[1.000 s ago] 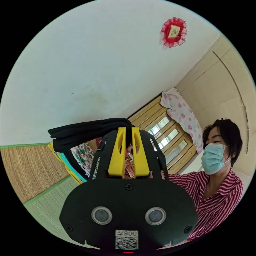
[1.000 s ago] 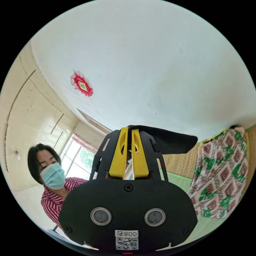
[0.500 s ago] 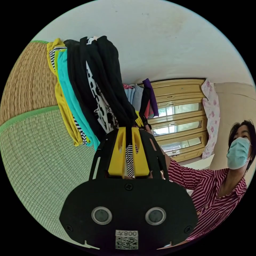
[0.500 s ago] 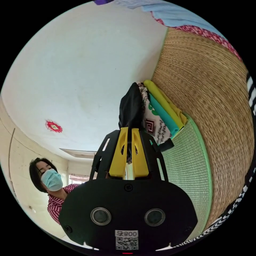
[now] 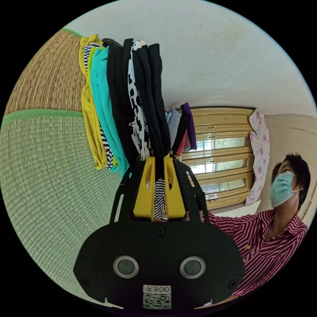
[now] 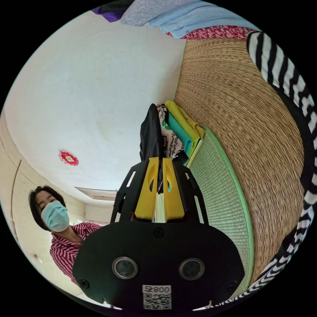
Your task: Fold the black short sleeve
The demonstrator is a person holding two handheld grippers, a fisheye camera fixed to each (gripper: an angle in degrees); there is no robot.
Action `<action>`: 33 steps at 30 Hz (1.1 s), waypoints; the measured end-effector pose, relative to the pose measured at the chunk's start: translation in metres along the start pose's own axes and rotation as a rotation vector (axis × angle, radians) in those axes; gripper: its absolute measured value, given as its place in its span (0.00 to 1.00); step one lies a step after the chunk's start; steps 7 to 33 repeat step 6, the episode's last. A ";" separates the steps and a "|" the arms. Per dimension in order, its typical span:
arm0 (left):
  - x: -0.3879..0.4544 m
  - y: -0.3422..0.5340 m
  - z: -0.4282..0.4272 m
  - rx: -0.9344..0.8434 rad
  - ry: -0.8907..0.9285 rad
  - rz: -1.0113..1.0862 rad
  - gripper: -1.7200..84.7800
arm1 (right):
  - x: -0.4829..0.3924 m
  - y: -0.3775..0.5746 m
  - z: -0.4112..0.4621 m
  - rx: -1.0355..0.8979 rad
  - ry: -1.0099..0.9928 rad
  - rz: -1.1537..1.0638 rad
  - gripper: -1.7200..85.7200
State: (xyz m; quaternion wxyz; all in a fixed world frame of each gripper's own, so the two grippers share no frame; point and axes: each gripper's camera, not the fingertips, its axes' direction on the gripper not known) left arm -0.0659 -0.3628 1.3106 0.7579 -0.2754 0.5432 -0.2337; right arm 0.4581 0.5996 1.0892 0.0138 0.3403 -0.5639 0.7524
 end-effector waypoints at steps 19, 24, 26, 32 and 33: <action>-0.009 0.019 -0.031 0.067 0.019 -0.035 0.07 | 0.013 0.051 -0.016 0.033 0.106 0.036 0.02; -0.009 0.019 -0.031 0.067 0.019 -0.035 0.07 | 0.013 0.051 -0.016 0.033 0.106 0.036 0.02; -0.009 0.019 -0.031 0.067 0.019 -0.035 0.07 | 0.013 0.051 -0.016 0.033 0.106 0.036 0.02; -0.009 0.019 -0.031 0.067 0.019 -0.035 0.07 | 0.013 0.051 -0.016 0.033 0.106 0.036 0.02; -0.009 0.019 -0.031 0.067 0.019 -0.035 0.07 | 0.013 0.051 -0.016 0.033 0.106 0.036 0.02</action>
